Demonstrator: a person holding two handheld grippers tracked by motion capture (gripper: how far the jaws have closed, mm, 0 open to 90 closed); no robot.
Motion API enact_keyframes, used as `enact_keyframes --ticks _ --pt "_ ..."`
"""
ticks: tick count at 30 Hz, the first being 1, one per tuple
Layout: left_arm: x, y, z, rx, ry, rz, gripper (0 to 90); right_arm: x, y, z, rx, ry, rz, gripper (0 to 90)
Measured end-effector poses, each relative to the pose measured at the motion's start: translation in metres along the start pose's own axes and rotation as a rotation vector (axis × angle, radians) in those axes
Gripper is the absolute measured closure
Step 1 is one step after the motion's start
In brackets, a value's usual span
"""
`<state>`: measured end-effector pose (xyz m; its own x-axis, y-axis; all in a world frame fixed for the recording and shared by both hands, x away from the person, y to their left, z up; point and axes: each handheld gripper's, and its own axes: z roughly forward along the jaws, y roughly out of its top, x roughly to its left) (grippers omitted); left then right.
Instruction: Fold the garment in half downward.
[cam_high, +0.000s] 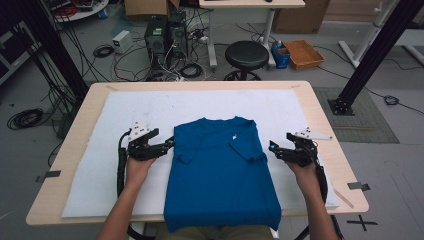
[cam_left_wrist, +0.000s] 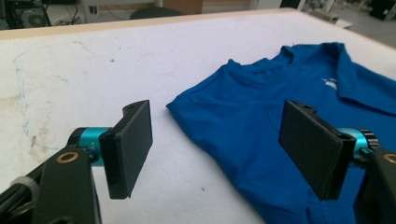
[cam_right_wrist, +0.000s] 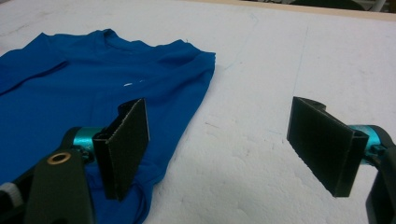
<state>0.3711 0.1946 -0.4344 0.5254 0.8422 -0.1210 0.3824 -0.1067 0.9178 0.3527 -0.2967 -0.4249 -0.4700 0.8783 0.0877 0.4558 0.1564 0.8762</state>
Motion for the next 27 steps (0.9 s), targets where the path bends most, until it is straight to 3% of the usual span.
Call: enact_keyframes --ticks 7,11,15,20,23,27 --pt "0.009 0.029 0.033 0.137 0.05 0.028 32.0 0.001 0.0 0.001 0.0 0.012 -0.006 20.6" --pt "0.012 0.028 0.057 0.233 0.105 0.041 39.7 0.001 0.0 0.005 0.011 0.016 -0.008 20.6" --pt "0.014 0.022 0.072 0.289 0.116 0.048 40.2 -0.001 0.0 0.007 0.013 0.023 -0.009 20.6" --pt "0.012 0.018 0.082 0.291 0.107 0.047 45.6 -0.004 0.002 0.014 0.045 -0.012 0.011 20.7" --pt "0.009 0.018 0.084 0.285 0.069 0.073 58.3 -0.007 0.009 0.023 0.084 -0.045 0.016 23.5" --pt "0.004 0.019 0.084 0.287 0.056 0.102 74.9 -0.013 0.023 0.053 0.178 -0.06 -0.009 35.5"
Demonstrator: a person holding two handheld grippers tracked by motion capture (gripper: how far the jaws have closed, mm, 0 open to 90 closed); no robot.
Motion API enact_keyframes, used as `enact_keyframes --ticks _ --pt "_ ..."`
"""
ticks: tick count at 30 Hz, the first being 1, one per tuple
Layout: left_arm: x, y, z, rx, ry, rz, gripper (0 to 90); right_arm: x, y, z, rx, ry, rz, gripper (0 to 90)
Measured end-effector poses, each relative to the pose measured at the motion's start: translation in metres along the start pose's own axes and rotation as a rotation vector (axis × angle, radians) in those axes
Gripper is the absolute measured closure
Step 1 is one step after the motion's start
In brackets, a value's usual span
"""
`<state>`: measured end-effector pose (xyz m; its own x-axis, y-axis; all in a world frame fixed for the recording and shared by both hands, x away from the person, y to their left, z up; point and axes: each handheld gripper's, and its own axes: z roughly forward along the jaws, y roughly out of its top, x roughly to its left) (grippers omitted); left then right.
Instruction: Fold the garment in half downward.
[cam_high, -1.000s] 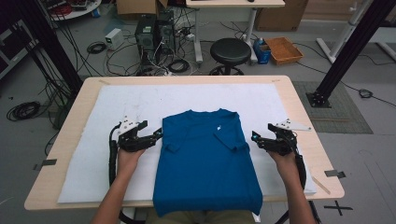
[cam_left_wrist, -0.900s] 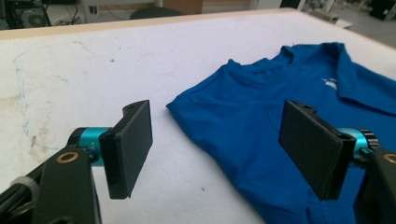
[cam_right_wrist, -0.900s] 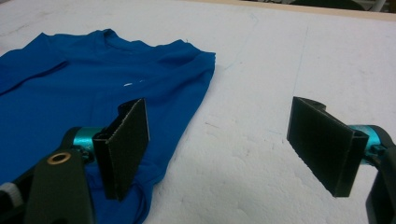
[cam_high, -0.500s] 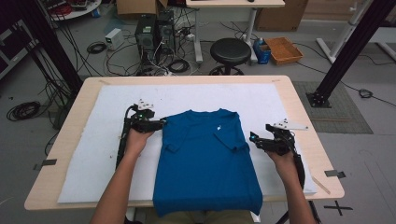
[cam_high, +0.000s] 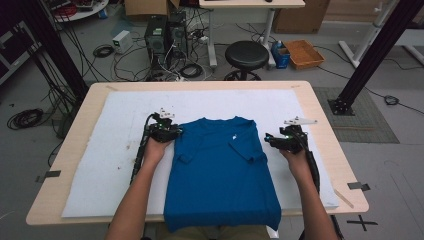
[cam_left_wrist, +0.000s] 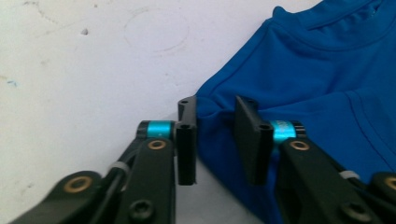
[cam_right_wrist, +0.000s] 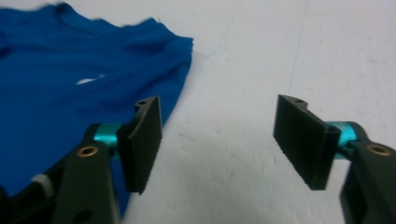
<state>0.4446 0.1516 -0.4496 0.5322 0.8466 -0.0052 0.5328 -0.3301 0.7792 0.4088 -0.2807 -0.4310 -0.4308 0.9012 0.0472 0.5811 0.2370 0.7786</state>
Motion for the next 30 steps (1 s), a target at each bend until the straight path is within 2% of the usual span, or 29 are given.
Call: enact_keyframes --ticks 3,5,7,9,12,15,17,19,22,24,30 --pt "-0.001 0.0 0.001 -0.008 0.008 0.001 80.6 0.002 0.014 0.023 0.052 0.015 -0.018 42.5" --pt "0.0 -0.001 0.0 -0.01 0.011 -0.006 84.7 0.008 0.022 0.036 0.051 0.026 -0.035 47.1" --pt "0.0 -0.001 -0.001 -0.011 0.005 -0.01 85.7 0.014 0.029 0.048 0.066 0.017 -0.053 51.7" --pt "0.0 -0.001 -0.001 -0.013 0.007 -0.01 86.3 0.018 0.034 0.057 0.071 -0.014 -0.075 57.2" --pt "0.001 -0.002 -0.001 -0.019 0.003 -0.017 86.8 0.019 0.039 0.067 0.062 -0.009 -0.035 61.4" --pt "0.002 -0.003 -0.002 -0.012 0.0 -0.029 86.9 0.02 0.038 0.074 0.087 -0.016 -0.047 64.8" --pt "0.002 -0.003 -0.003 -0.014 -0.002 -0.037 87.1 0.017 0.038 0.076 0.072 0.007 -0.024 69.8" --pt "0.003 -0.004 -0.003 -0.02 -0.003 -0.067 87.4 0.016 0.038 0.075 0.074 0.021 -0.029 80.0" --pt "0.004 -0.006 -0.007 -0.054 -0.016 -0.095 87.7 0.018 0.038 0.075 0.073 0.024 -0.045 83.4" --pt "0.007 -0.008 -0.011 -0.089 -0.041 -0.122 87.7 0.018 0.038 0.074 0.068 0.028 -0.036 84.1" --pt "0.009 -0.013 -0.027 -0.184 -0.116 -0.159 87.8 0.022 0.039 0.053 -0.013 0.064 -0.056 84.2"
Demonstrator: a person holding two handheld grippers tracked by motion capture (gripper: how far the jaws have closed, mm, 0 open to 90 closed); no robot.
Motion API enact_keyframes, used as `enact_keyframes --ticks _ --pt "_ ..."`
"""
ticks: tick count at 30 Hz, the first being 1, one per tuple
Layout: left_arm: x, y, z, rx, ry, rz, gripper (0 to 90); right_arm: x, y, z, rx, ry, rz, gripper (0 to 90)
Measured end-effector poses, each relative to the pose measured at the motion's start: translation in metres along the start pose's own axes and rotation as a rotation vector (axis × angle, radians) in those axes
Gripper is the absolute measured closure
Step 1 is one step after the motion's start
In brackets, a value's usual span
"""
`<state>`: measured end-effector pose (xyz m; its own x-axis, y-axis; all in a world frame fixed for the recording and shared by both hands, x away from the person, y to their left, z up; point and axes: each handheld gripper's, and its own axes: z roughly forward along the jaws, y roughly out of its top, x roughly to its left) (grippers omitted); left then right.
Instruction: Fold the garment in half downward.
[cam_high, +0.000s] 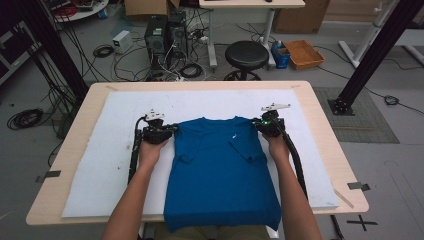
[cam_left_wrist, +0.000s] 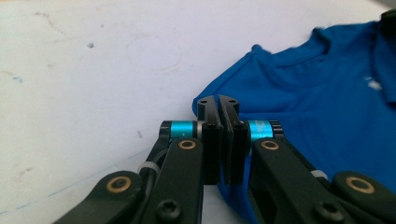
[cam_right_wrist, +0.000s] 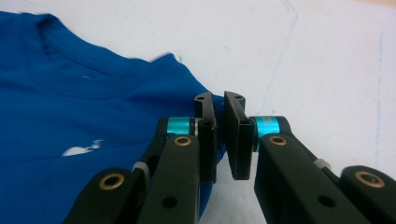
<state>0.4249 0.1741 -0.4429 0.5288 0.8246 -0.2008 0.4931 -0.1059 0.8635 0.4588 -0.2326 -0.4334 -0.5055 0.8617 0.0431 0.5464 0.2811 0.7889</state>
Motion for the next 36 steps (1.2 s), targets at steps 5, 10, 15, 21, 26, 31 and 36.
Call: enact_keyframes --ticks 5,10,15,21,26,31,36 --pt "-0.008 -0.001 -0.02 -0.064 -0.083 0.003 87.7 0.009 -0.008 -0.027 -0.073 0.034 -0.043 84.2" --pt "-0.018 -0.005 -0.045 -0.118 -0.175 0.016 87.7 0.023 -0.027 -0.059 -0.109 0.088 -0.109 84.2" --pt "-0.029 -0.016 -0.069 -0.108 -0.244 0.082 87.6 0.025 -0.042 -0.086 -0.127 0.125 -0.118 84.2" --pt "-0.036 -0.035 -0.092 -0.082 -0.325 0.116 87.6 0.027 -0.058 -0.115 -0.09 0.219 -0.161 84.2" --pt "-0.047 -0.049 -0.101 -0.009 -0.361 0.165 87.6 0.035 -0.08 -0.127 -0.018 0.268 -0.185 84.2" --pt "-0.052 -0.064 -0.11 0.056 -0.384 0.193 87.5 0.039 -0.093 -0.135 0.03 0.297 -0.205 84.2" --pt "-0.054 -0.071 -0.119 0.143 -0.446 0.202 87.5 0.043 -0.095 -0.142 0.097 0.366 -0.215 83.7"
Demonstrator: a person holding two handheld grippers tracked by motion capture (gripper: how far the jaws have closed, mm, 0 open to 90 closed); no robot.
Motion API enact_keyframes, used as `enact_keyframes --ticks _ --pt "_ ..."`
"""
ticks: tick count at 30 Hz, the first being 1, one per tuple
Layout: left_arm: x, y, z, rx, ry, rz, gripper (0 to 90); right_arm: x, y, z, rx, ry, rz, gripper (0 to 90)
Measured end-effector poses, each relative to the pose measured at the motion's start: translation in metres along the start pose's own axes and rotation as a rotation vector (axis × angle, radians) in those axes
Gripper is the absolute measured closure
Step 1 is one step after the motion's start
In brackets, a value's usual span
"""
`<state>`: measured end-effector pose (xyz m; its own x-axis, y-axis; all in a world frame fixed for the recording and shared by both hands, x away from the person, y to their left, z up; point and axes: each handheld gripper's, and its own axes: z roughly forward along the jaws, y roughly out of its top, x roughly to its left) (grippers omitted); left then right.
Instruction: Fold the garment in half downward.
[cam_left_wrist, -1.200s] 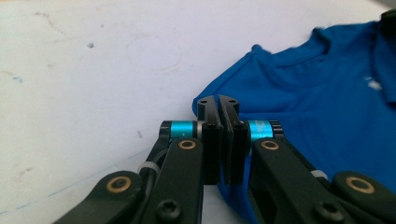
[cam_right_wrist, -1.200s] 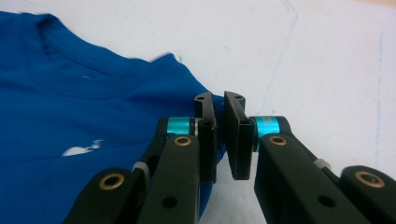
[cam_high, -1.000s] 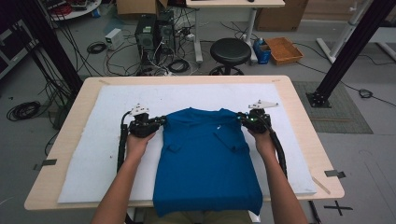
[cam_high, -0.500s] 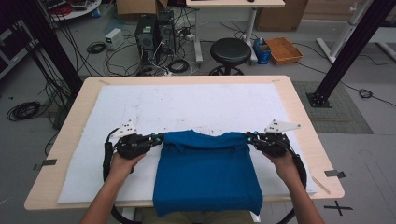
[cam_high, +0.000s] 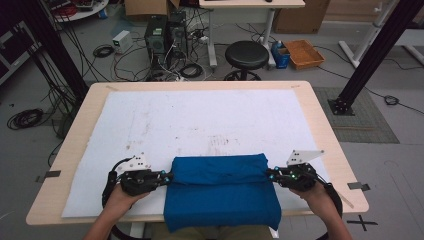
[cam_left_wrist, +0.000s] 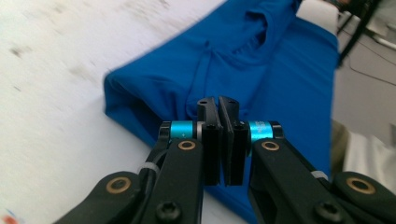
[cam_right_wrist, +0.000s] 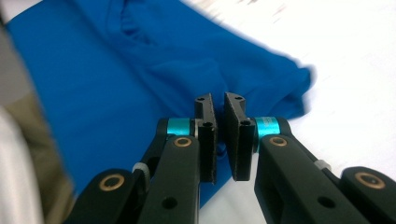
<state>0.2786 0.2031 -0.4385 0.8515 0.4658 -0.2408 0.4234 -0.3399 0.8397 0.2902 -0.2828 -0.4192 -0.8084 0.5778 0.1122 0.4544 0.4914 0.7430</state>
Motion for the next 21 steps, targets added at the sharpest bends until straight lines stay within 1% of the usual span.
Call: enact_keyframes --ticks 1,2,3,4,5,6,7,8,9,10,11,12,13,15,16,17,19,20,21 --pt "-0.001 -0.001 -0.001 0.005 -0.025 -0.001 87.0 0.002 -0.001 0.0 0.023 0.015 -0.012 82.5" --pt "-0.002 -0.002 -0.002 0.013 -0.056 -0.001 83.9 0.003 -0.001 -0.001 0.03 0.026 -0.011 78.0" --pt "-0.004 -0.001 -0.003 0.005 -0.067 0.0 74.6 0.003 -0.002 -0.003 0.031 0.033 0.011 71.5" --pt "-0.005 0.0 -0.004 -0.013 -0.048 -0.01 61.0 0.001 -0.001 -0.005 0.006 0.043 0.034 65.1" --pt "-0.004 0.003 -0.005 -0.035 -0.018 -0.019 53.2 -0.001 0.0 -0.008 -0.026 0.045 0.064 59.2" --pt "-0.002 0.007 -0.006 -0.066 0.016 -0.044 49.4 -0.004 0.001 -0.009 -0.066 0.032 0.087 50.8" --pt "0.001 0.01 -0.006 -0.095 0.07 -0.065 45.9 -0.005 0.003 -0.01 -0.101 0.0 0.116 43.0" --pt "0.005 0.014 -0.005 -0.105 0.14 -0.093 44.0 -0.008 0.005 -0.01 -0.127 -0.04 0.138 40.6" --pt "0.008 0.017 -0.003 -0.104 0.188 -0.112 43.3 -0.01 0.007 -0.008 -0.14 -0.08 0.144 39.4" --pt "0.014 0.021 0.001 -0.092 0.247 -0.133 41.1 -0.012 0.009 -0.007 -0.145 -0.115 0.148 36.3" --pt "0.018 0.023 0.007 -0.088 0.272 -0.147 39.4 -0.016 0.013 -0.003 -0.145 -0.175 0.165 31.6" --pt "0.023 0.025 0.013 -0.079 0.287 -0.166 39.4 -0.019 0.016 0.001 -0.143 -0.212 0.178 31.2" --pt "0.028 0.026 0.021 -0.064 0.291 -0.189 39.3 -0.023 0.018 0.005 -0.144 -0.233 0.193 31.2" --pt "0.035 0.026 0.034 -0.017 0.296 -0.223 38.0 -0.029 0.021 0.014 -0.132 -0.243 0.228 31.3" --pt "0.038 0.025 0.042 0.018 0.3 -0.243 38.0 -0.033 0.022 0.021 -0.118 -0.238 0.238 31.9" --pt "0.039 0.024 0.046 0.041 0.297 -0.238 38.0 -0.036 0.023 0.029 -0.097 -0.236 0.242 34.0" --pt "0.036 0.023 0.048 0.05 0.322 -0.199 38.8 -0.039 0.022 0.042 -0.053 -0.223 0.244 38.5" --pt "0.035 0.023 0.048 0.053 0.329 -0.192 42.9 -0.039 0.021 0.047 -0.024 -0.222 0.241 42.1" --pt "0.034 0.022 0.046 0.058 0.334 -0.185 50.3 -0.04 0.019 0.051 0.004 -0.223 0.236 45.7"
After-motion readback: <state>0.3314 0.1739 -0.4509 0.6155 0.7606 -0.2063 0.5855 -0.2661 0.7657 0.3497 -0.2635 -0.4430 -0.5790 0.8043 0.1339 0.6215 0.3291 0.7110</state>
